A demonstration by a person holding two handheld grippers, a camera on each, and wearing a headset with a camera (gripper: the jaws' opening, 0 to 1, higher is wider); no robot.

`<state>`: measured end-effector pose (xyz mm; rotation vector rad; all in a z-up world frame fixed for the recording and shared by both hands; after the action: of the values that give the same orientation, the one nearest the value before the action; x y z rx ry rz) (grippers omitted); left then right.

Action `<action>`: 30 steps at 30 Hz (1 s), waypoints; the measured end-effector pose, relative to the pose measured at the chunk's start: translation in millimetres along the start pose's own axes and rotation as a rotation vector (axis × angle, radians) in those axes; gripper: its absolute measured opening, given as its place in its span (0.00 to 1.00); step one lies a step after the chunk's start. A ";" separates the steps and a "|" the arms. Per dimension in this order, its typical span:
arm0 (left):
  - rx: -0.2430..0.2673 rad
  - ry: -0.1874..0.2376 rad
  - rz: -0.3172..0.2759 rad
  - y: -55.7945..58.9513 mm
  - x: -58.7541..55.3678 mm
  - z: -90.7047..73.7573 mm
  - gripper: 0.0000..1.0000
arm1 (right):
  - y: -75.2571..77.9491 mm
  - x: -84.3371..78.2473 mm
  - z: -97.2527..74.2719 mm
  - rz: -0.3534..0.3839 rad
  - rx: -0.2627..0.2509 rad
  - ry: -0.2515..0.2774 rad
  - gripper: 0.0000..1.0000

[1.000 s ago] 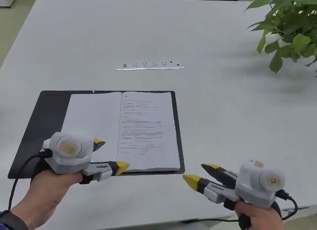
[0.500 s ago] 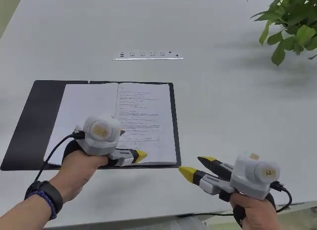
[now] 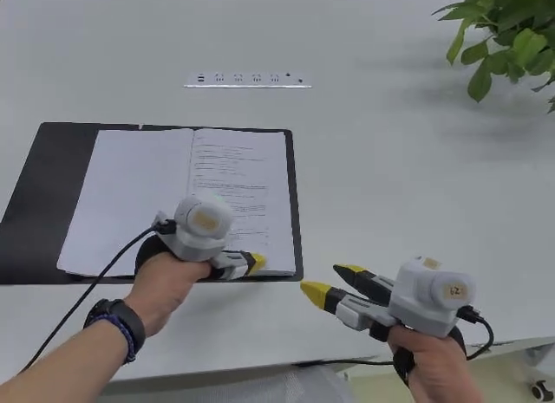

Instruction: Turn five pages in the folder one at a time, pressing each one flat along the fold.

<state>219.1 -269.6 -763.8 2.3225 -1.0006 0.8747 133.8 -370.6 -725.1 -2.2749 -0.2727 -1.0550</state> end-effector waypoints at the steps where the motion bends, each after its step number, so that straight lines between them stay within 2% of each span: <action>1: 0.007 -0.001 0.002 0.3 0.2 1.9 0.60 | -0.3 -0.2 -0.1 0.000 0.002 -0.001 0.47; 6: 0.013 0.000 -0.013 7.3 2.6 12.9 0.60 | 1.0 1.0 0.4 0.007 0.003 0.002 0.46; 8: 0.013 0.000 -0.002 13.0 3.1 18.6 0.61 | 0.8 1.2 1.1 0.003 0.005 -0.001 0.46; 11: 0.033 -0.006 0.025 15.2 4.4 22.1 0.64 | 1.2 0.6 1.8 0.003 0.005 -0.007 0.46; 16: 0.067 -0.004 0.083 13.6 0.6 24.5 0.64 | 4.3 1.0 0.9 0.020 0.002 0.002 0.45; 19: 0.063 0.008 0.079 11.5 1.4 22.8 0.63 | 6.2 0.0 2.0 0.024 0.002 -0.002 0.45; 22: 0.068 0.015 0.069 6.4 2.2 21.3 0.58 | 8.0 2.0 5.4 0.026 0.007 -0.002 0.44; 30: 0.080 0.023 0.064 0.9 2.7 21.7 0.50 | 9.7 23.5 23.7 0.040 0.024 0.035 0.42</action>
<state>227.8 -284.8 -776.7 2.3527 -1.0542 0.9812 168.2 -365.5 -723.6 -2.2288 -0.2238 -1.0647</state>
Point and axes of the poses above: the centre of the closed fingertips' face, and the gripper's own axes: z roughly forward along the fingers, y roughly to its right, x roughly out of its top, the point moved 1 cm from there along -z, roughly backward along the fingers, and after that the axes turned 2 degrees about -x, right-handed, at the moved point
